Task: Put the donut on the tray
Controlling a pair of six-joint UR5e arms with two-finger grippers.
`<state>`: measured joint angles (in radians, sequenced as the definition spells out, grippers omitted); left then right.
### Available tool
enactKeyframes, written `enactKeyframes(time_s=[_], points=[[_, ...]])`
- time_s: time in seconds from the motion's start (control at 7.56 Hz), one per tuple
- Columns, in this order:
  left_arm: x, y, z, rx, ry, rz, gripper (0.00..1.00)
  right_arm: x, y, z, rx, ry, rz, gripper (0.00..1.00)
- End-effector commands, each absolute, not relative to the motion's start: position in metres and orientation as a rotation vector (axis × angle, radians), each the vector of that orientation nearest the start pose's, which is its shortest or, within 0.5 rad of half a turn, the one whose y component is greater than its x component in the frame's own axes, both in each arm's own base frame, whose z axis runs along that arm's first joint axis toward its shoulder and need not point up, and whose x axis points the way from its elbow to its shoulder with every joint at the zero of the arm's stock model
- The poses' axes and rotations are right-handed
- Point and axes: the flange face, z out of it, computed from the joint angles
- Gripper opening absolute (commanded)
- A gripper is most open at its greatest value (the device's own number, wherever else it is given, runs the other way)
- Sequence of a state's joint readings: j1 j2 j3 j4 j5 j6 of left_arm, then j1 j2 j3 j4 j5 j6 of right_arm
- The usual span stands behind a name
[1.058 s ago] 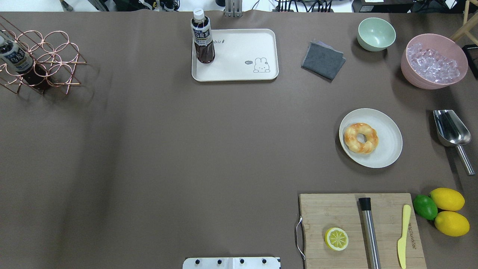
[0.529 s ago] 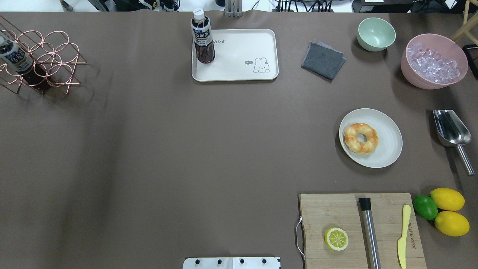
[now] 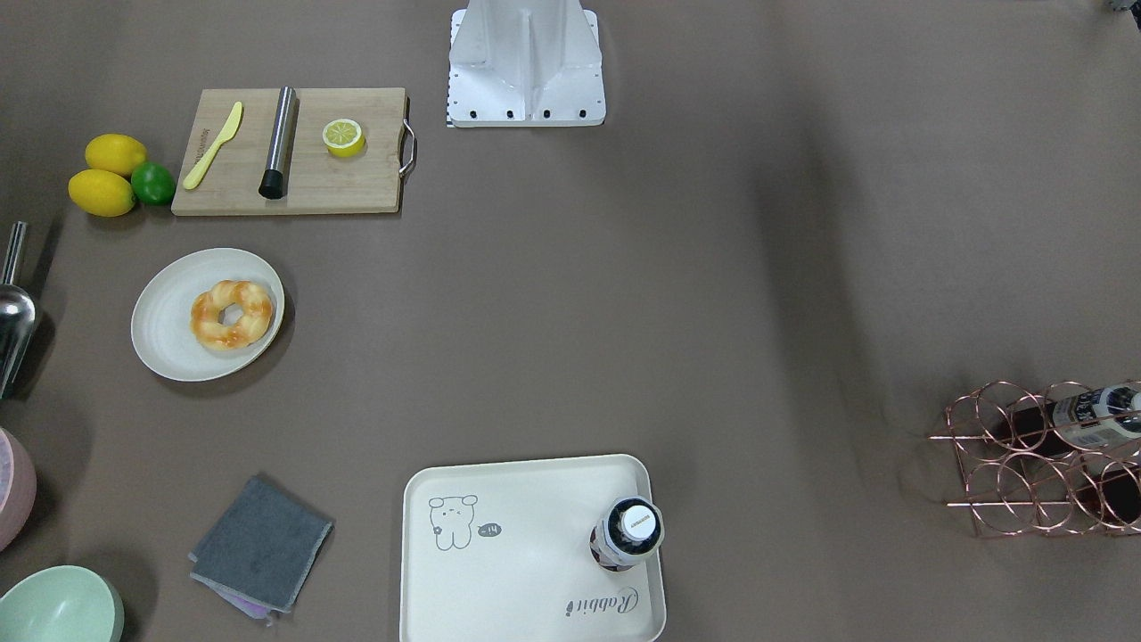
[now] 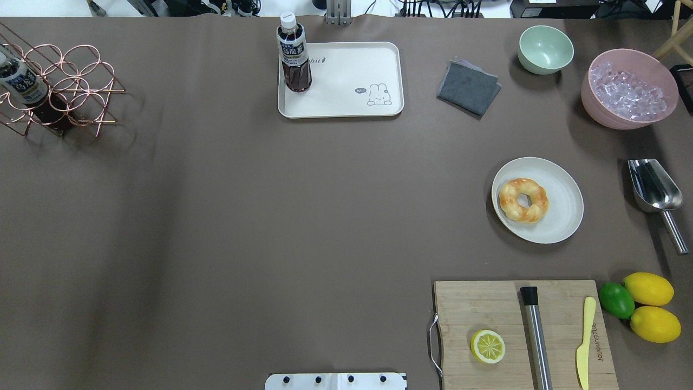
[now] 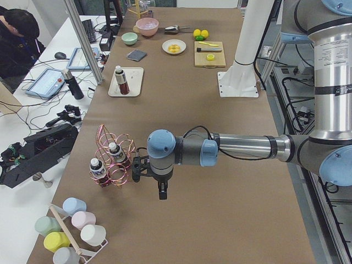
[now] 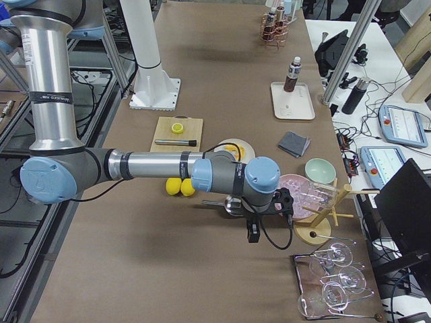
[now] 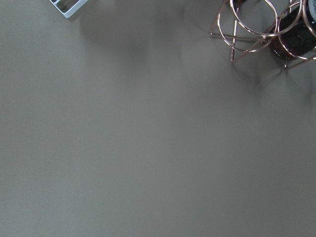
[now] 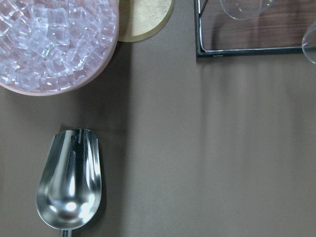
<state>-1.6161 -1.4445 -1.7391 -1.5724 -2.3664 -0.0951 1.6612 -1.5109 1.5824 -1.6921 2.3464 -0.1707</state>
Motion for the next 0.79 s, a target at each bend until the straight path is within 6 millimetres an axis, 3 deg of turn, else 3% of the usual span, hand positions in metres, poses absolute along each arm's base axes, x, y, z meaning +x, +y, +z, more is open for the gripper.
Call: enactKeyframes(time_s=[0.0, 0.13, 0.4, 0.53, 0.66], points=[[-0.085, -0.437, 0.633, 0.024, 0.796, -0.123, 0.98, 0.102, -0.527, 0.611, 0.050, -0.779, -0.073, 1.00], [-0.086, -0.437, 0.631, 0.027, 0.793, -0.124, 0.98, 0.101, -0.521, 0.621, 0.036, -0.782, -0.070, 1.00], [-0.086, -0.431, 0.630, 0.028, 0.799, -0.125, 0.98, 0.097, -0.484, 0.638, 0.022, -0.810, -0.061, 1.00], [-0.085, -0.431, 0.631, 0.026, 0.797, -0.123, 0.98, 0.097, -0.478, 0.624, 0.049, -0.818, -0.069, 1.00], [-0.086, -0.430, 0.633, 0.022, 0.797, -0.126, 0.98, 0.097, -0.477, 0.626, 0.043, -0.818, -0.065, 1.00]])
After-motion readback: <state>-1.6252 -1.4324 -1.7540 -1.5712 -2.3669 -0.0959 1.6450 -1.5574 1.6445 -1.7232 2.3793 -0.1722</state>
